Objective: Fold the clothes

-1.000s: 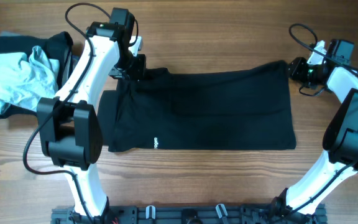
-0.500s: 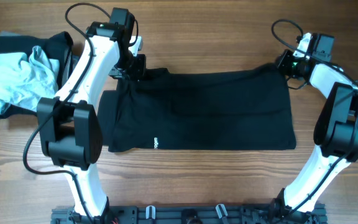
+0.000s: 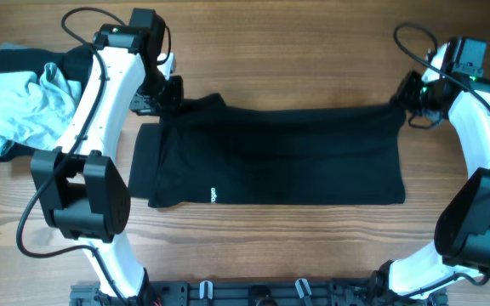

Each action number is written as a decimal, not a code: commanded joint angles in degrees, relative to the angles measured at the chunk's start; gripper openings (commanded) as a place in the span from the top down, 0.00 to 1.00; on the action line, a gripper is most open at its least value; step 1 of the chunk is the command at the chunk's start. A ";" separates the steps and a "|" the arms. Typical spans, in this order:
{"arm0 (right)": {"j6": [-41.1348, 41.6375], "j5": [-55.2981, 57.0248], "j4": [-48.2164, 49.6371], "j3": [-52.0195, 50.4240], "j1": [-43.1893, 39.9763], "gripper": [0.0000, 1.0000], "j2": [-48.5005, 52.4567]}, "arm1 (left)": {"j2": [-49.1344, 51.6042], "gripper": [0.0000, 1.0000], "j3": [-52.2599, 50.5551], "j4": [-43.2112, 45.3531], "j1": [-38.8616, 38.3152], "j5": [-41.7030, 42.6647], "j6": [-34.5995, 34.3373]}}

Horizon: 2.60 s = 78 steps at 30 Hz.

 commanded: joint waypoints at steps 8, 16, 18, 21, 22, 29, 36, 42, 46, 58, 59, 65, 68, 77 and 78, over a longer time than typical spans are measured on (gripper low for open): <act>-0.92 8.13 -17.00 0.11 -0.28 0.96 -0.20 | -1.22 0.96 0.83 -15.34 0.33 -0.57 -0.98; -1.31 8.39 -21.20 0.11 -0.28 0.96 -0.20 | -1.22 0.96 0.72 -17.84 0.33 -0.59 -0.96; -1.25 9.79 -22.45 0.11 -0.28 0.96 -0.20 | -1.22 0.96 0.72 -18.36 0.33 -0.57 -0.94; -1.31 12.44 -24.39 0.11 -0.28 0.96 -0.20 | -1.22 0.96 0.72 -19.19 0.31 -0.55 -0.96; -1.84 12.33 -25.00 0.11 -0.28 0.96 -0.20 | -1.22 0.94 0.72 -19.19 0.31 -0.57 -0.94; -5.62 12.39 -23.82 0.11 -0.28 0.27 -0.20 | -1.22 0.37 0.72 -19.19 0.31 -0.46 -0.96; -15.69 -9.03 -12.92 0.11 -0.28 0.18 -0.17 | -1.22 0.71 -3.54 -6.03 -1.60 3.78 -0.96; -14.71 -13.62 -13.64 0.11 -0.28 0.23 -0.96 | -2.64 0.96 -9.35 4.04 -3.69 2.40 -0.76; -14.67 -13.60 -13.05 0.11 -0.28 0.22 -2.40 | -0.90 0.96 -14.45 17.03 -3.61 4.94 -0.76; -14.51 -13.60 -11.45 0.11 -0.28 0.26 -2.43 | -5.14 0.96 -18.69 -8.37 -1.95 9.62 2.67; -14.49 -13.60 -11.15 0.11 -0.28 0.26 -2.43 | -7.10 0.96 -17.49 -5.51 -1.66 9.64 1.97; -12.98 -13.60 -10.67 0.11 -0.28 0.26 -2.43 | -7.76 0.96 -20.61 24.15 -4.26 10.03 0.59; -12.57 -13.62 -10.67 0.11 -0.28 0.26 -2.43 | -3.54 0.96 -24.41 31.47 -5.22 9.99 0.61; -12.57 -13.62 -11.08 0.11 -0.28 0.27 -2.43 | 0.39 0.96 -25.20 6.49 -9.57 21.81 4.61; -12.57 -13.62 -11.08 0.11 -0.28 0.28 -2.43 | 0.37 0.96 -25.20 1.95 -10.10 21.81 6.19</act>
